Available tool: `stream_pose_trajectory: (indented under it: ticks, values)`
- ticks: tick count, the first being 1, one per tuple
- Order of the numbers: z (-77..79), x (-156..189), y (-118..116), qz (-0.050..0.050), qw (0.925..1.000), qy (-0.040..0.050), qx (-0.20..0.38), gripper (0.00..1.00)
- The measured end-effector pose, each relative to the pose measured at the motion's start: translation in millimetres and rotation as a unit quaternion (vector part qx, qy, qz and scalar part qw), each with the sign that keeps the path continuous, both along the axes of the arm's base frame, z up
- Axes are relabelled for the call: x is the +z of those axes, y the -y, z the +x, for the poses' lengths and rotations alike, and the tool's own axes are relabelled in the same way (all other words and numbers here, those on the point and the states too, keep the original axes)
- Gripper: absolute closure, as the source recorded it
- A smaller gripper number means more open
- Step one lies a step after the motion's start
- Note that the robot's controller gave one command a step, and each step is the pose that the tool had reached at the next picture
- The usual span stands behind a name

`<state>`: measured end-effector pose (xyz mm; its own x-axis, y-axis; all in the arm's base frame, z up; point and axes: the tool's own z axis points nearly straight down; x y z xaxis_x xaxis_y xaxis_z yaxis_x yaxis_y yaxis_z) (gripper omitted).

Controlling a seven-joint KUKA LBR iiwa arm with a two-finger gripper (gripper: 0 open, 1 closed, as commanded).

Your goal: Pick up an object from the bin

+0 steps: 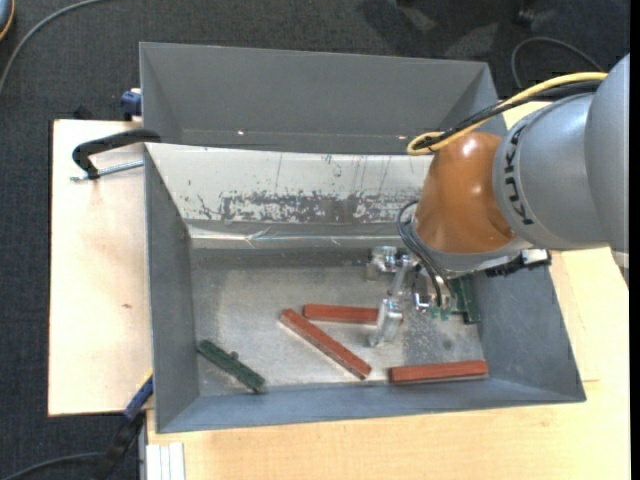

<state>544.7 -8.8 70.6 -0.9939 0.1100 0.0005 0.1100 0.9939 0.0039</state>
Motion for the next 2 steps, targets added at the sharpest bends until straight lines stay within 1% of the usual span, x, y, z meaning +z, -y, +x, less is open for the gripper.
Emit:
stream_pose_trajectory:
  ticks: [1, 2]
  values:
    - [0.1, 0, 2, -0.002, 1.0000, 0.0003, -0.001, 1.00]
    - [36.5, 149, 16, -0.002, 0.9999, 0.0077, -0.013, 1.00]
